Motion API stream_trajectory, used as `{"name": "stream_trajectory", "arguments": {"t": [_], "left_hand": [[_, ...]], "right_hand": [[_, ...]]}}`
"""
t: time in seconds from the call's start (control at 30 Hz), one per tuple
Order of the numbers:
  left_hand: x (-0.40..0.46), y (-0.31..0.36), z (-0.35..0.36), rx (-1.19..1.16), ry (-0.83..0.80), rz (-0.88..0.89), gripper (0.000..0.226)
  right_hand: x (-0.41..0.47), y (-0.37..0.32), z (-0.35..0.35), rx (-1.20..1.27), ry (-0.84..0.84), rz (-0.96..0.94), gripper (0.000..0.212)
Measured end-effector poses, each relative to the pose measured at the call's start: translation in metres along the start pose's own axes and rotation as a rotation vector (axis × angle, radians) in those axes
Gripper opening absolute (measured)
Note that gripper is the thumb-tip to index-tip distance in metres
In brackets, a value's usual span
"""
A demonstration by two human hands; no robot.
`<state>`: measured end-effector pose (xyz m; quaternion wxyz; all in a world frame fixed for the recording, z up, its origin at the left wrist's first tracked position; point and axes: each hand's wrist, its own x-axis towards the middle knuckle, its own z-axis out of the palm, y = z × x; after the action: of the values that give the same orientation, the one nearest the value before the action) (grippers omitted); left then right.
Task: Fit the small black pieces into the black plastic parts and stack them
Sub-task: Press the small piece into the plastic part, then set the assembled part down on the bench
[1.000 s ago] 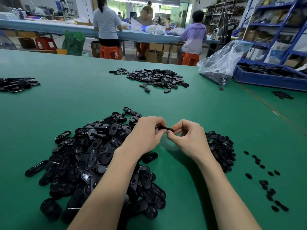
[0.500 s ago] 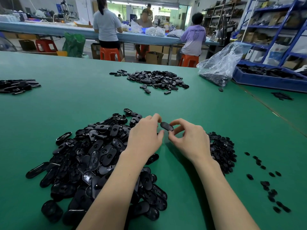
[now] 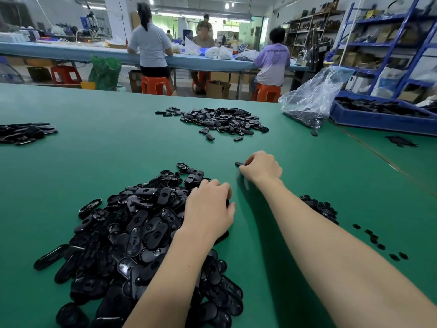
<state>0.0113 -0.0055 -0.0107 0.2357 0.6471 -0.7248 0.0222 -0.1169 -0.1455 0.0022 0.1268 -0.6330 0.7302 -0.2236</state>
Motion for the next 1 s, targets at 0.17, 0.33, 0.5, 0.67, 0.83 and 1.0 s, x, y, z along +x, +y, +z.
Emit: {"name": "stream_trajectory", "arguments": {"t": [0.17, 0.33, 0.5, 0.67, 0.83, 1.0], "left_hand": [[0.002, -0.005, -0.005, -0.038, -0.041, -0.011, 0.026], [0.002, -0.005, -0.006, -0.04, -0.072, -0.013, 0.025], [0.003, -0.003, -0.006, -0.02, -0.092, -0.03, 0.026], [0.003, 0.0, -0.007, -0.008, -0.101, -0.05, 0.027], [0.003, 0.002, -0.008, -0.053, -0.091, -0.077, 0.028], [0.003, 0.005, -0.009, -0.116, -0.089, -0.087, 0.03]], "right_hand": [[0.009, -0.002, 0.0, 0.015, -0.02, 0.006, 0.022], [0.0, 0.003, -0.004, 0.027, -0.008, -0.031, 0.034], [-0.039, 0.012, -0.013, 0.05, -0.012, -0.111, 0.02], [-0.086, 0.022, -0.016, 0.074, 0.008, -0.176, 0.017], [-0.116, 0.03, -0.011, 0.027, 0.024, -0.261, 0.025], [-0.12, 0.035, -0.009, 0.022, -0.033, -0.33, 0.026]]}}
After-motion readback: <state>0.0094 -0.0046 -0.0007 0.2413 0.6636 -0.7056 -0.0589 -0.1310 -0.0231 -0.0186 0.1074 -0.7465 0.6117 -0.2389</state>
